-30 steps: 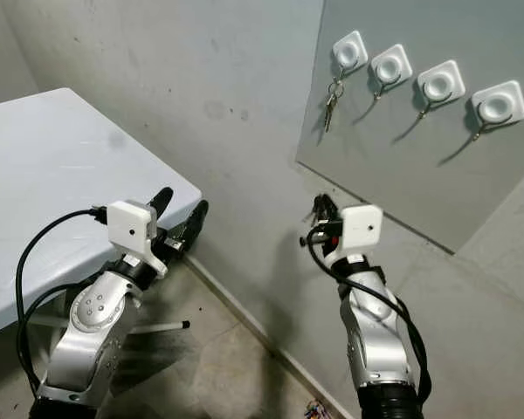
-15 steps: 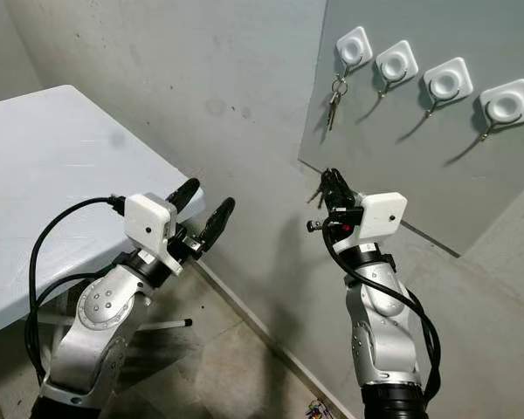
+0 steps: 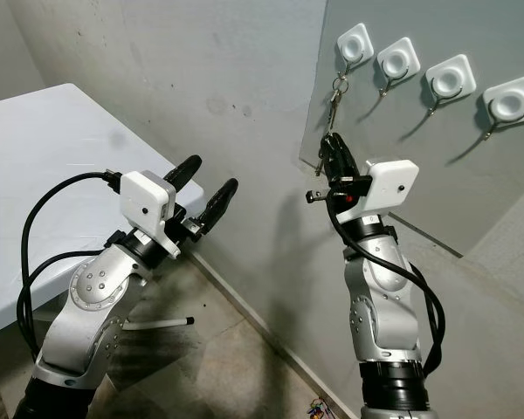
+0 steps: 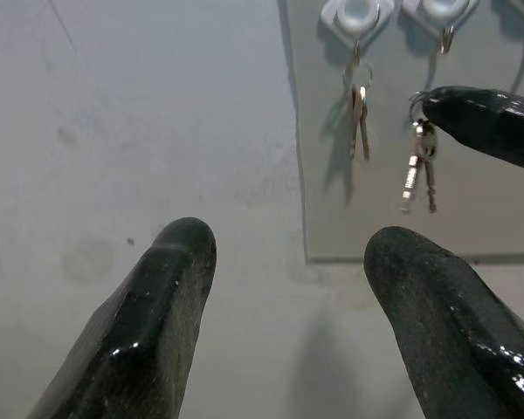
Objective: Hang keys on a hook
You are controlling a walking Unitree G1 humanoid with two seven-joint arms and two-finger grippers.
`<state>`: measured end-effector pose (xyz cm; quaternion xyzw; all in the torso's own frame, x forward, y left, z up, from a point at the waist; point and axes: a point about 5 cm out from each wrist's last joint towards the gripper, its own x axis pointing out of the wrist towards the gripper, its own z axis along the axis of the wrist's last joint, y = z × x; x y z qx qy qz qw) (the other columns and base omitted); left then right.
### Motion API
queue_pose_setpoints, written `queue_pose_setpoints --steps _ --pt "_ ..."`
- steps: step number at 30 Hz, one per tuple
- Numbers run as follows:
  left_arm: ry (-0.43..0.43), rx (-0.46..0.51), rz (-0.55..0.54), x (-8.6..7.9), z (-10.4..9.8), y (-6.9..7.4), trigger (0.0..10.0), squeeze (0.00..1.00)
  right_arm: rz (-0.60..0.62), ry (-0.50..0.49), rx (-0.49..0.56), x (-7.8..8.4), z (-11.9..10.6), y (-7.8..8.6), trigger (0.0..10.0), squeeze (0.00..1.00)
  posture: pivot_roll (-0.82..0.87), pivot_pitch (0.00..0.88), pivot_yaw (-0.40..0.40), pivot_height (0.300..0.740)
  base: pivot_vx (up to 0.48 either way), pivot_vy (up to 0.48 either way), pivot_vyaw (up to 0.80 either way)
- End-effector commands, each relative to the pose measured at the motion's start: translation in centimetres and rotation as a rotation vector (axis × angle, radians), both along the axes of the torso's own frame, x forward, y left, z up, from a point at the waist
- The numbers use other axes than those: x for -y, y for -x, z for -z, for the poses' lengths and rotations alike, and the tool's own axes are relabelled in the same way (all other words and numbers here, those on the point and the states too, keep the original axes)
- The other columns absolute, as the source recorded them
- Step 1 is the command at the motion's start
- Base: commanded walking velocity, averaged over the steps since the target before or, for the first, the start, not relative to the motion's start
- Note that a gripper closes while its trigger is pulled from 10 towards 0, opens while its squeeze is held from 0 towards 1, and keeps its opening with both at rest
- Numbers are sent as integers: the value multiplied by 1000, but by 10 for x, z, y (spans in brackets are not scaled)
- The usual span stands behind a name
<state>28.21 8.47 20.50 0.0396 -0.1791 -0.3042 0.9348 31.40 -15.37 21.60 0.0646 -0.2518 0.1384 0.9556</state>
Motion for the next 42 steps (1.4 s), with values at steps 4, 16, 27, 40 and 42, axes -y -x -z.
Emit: queue_pose_setpoints --steps 4,16,27,40,42 --pt "2 30 18 2 -10 1 10000 0 9 -30 23 2 -11 -3 10000 0 -113 54 -20 740 0 0 0" --pt "4 55 48 7 -19 6 10000 0 8 -227 42 2 -30 -8 10000 0 -101 52 -24 740 0 0 0" --pt "-13 63 88 13 -21 9 10000 0 19 -336 49 8 -39 -10 10000 0 -105 55 -21 740 0 0 0" --pt "-12 54 86 13 -22 10 10000 0 30 -405 61 16 -46 -9 10000 0 -106 64 -23 740 0 0 0" --pt "-12 54 86 13 -22 10 10000 0 30 -406 60 16 -47 -9 10000 0 -106 64 -23 740 0 0 0"
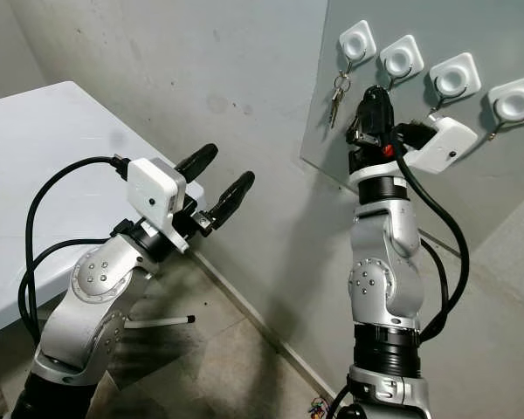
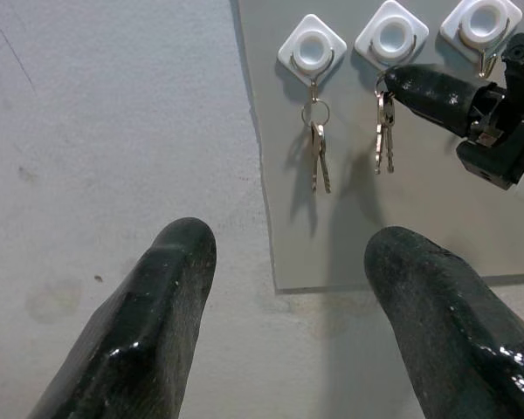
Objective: Hang keys on a hook
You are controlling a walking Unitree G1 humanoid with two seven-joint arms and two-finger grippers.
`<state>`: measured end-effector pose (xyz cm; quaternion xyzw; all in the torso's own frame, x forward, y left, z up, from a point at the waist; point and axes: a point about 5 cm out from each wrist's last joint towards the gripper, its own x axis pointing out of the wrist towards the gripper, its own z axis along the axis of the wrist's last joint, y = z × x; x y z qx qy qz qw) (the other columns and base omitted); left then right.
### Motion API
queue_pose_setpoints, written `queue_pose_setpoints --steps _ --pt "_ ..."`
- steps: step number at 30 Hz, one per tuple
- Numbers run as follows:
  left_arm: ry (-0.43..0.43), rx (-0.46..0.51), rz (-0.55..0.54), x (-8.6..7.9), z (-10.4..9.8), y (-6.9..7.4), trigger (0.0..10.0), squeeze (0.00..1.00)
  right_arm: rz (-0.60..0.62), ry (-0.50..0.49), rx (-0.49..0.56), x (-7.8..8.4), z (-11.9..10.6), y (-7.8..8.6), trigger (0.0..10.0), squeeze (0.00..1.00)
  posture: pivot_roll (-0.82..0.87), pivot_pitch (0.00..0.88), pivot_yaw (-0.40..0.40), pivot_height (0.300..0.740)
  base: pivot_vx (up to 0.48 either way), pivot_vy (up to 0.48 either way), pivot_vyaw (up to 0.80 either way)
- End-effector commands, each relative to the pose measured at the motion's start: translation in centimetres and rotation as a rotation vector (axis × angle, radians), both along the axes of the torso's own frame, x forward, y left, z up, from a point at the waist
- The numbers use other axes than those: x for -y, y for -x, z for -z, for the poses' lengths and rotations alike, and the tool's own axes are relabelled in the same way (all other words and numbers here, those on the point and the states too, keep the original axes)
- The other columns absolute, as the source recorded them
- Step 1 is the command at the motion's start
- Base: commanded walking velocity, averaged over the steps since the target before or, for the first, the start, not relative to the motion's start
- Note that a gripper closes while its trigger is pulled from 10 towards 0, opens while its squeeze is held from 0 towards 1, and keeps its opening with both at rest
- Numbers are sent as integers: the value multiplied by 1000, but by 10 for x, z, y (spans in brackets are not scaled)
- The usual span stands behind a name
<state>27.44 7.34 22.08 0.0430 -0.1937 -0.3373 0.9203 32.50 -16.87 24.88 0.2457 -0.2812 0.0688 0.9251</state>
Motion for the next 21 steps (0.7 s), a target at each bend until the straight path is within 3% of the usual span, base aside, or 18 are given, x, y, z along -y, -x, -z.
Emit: queue_pose_setpoints --steps 1,15,21 --pt "0 21 16 2 -6 3 10000 0 5 -21 50 2 -14 3 10000 0 -109 67 -24 740 0 0 0" --pt "3 19 15 4 -5 2 10000 0 15 -58 76 7 -16 6 10000 0 -111 69 -25 740 0 0 0" --pt "8 18 13 4 -6 2 10000 0 -6 25 33 0 -7 6 10000 0 -112 70 -26 740 0 0 0"
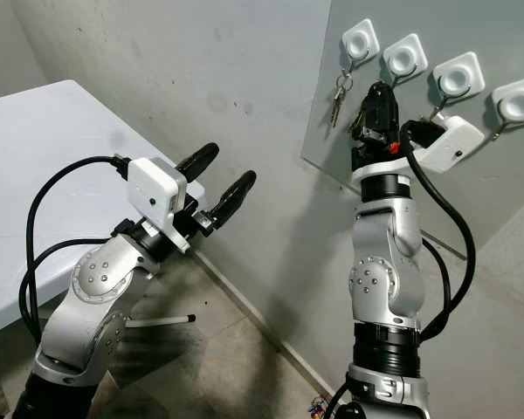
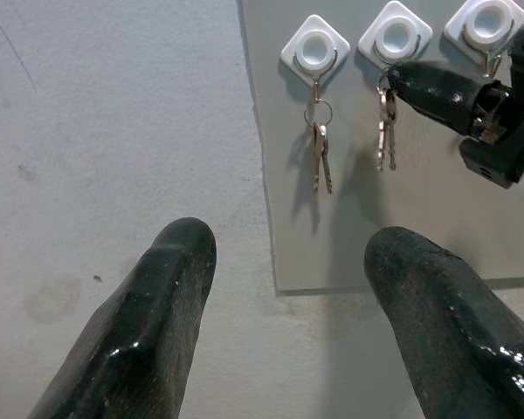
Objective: Hang keys on a hook
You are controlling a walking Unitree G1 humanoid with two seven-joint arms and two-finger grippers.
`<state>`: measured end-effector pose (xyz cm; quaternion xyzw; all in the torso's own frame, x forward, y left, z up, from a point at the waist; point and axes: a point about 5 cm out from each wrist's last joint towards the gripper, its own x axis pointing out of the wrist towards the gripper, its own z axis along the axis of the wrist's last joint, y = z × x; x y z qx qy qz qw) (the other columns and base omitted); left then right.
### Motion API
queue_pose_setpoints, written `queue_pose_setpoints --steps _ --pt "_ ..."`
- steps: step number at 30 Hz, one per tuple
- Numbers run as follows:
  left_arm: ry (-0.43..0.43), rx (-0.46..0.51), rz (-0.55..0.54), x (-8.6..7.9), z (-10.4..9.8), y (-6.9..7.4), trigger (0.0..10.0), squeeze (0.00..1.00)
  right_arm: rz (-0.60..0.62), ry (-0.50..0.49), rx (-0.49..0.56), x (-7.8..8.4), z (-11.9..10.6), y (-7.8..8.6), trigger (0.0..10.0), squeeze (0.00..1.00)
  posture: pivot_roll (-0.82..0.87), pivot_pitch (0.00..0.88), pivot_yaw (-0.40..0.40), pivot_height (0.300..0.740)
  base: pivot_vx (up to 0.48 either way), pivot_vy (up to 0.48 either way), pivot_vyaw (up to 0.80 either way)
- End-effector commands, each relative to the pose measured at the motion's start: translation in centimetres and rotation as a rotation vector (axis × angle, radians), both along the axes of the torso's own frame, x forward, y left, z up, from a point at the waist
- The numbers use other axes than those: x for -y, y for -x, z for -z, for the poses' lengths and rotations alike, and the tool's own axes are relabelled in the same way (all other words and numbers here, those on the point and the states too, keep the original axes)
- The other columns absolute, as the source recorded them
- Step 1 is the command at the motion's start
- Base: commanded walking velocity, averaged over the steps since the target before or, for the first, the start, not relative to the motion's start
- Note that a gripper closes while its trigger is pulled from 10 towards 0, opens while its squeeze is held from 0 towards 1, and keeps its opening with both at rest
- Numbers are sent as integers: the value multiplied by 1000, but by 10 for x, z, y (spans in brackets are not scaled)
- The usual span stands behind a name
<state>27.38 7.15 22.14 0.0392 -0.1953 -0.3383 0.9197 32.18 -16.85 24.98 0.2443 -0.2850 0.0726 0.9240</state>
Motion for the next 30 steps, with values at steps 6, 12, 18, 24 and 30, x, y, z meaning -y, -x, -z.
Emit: queue_pose_setpoints --steps 6,12,18,24,30 --pt "3 17 7 2 -6 1 10000 0 -9 34 -2 -3 1 2 10000 0 -111 71 -25 740 0 0 0" --pt "3 16 6 1 -6 1 10000 0 -8 31 24 -3 -2 4 10000 0 -110 71 -25 740 0 0 0" --pt "4 17 2 1 -6 1 10000 0 -16 48 48 -4 -5 7 10000 0 -110 70 -25 740 0 0 0" --pt "10 17 0 1 -6 1 10000 0 -21 117 -54 -9 17 5 10000 0 -112 75 -26 740 0 0 0" --pt "10 16 1 1 -6 1 10000 0 -11 104 -30 -7 12 5 10000 0 -111 75 -26 740 0 0 0"
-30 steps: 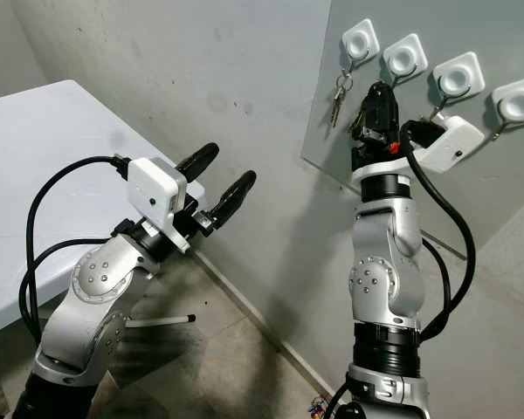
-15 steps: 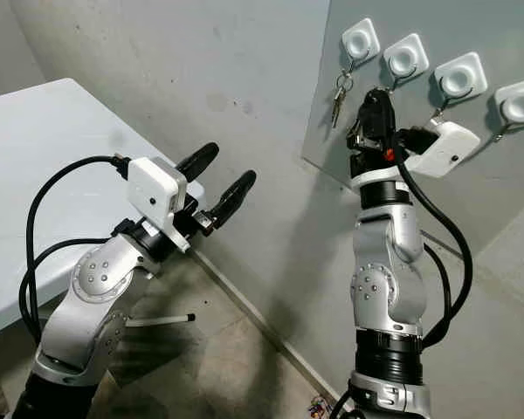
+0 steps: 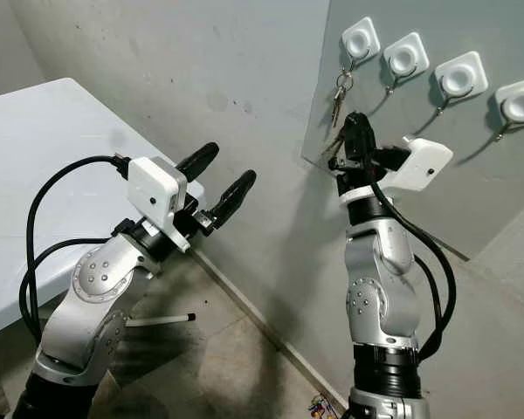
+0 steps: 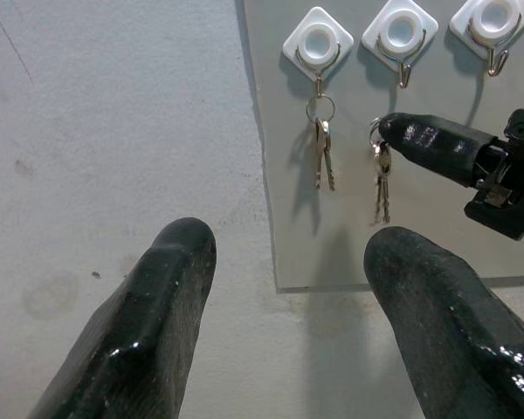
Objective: Hang keys on a hook
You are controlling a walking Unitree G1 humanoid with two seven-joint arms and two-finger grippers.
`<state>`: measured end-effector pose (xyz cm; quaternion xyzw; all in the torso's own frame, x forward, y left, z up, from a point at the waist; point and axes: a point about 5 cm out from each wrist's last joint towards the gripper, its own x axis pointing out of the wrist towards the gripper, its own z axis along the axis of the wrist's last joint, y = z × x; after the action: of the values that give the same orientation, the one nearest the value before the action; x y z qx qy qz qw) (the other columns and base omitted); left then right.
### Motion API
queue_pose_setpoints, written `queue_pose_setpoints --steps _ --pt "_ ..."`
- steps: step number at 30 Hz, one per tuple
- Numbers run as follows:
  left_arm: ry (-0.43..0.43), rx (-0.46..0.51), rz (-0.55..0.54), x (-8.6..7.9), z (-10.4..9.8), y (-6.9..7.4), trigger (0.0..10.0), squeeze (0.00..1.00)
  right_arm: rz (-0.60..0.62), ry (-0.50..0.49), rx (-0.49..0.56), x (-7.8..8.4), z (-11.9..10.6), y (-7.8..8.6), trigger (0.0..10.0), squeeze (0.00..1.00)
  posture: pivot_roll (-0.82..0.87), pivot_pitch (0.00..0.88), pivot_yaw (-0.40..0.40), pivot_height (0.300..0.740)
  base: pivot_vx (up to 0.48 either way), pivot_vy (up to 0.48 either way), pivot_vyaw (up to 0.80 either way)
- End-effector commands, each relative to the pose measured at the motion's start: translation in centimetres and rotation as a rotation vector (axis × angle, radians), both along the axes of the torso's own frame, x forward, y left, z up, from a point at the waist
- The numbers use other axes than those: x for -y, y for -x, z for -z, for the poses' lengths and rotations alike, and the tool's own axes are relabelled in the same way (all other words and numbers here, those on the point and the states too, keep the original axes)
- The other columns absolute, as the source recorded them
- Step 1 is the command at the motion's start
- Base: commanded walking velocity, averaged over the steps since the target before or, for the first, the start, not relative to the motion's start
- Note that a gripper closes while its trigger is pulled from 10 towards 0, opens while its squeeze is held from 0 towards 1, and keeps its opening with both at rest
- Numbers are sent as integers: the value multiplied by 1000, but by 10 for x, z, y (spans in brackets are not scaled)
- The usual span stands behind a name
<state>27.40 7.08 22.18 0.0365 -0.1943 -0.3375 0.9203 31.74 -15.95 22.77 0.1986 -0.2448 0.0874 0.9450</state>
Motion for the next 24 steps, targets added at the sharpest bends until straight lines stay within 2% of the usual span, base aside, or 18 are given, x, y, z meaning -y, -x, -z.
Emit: queue_pose_setpoints --steps 1,11,24 --pt "5 20 1 0 -6 1 10000 0 5 -14 53 2 -11 1 10000 0 -111 75 -26 740 0 0 0" --pt "4 15 2 1 -4 2 10000 0 30 -111 144 11 -30 6 10000 0 -112 77 -25 740 0 0 0" --pt "5 15 6 2 -4 2 10000 0 50 -120 175 15 -39 6 10000 0 -114 79 -25 740 0 0 0"
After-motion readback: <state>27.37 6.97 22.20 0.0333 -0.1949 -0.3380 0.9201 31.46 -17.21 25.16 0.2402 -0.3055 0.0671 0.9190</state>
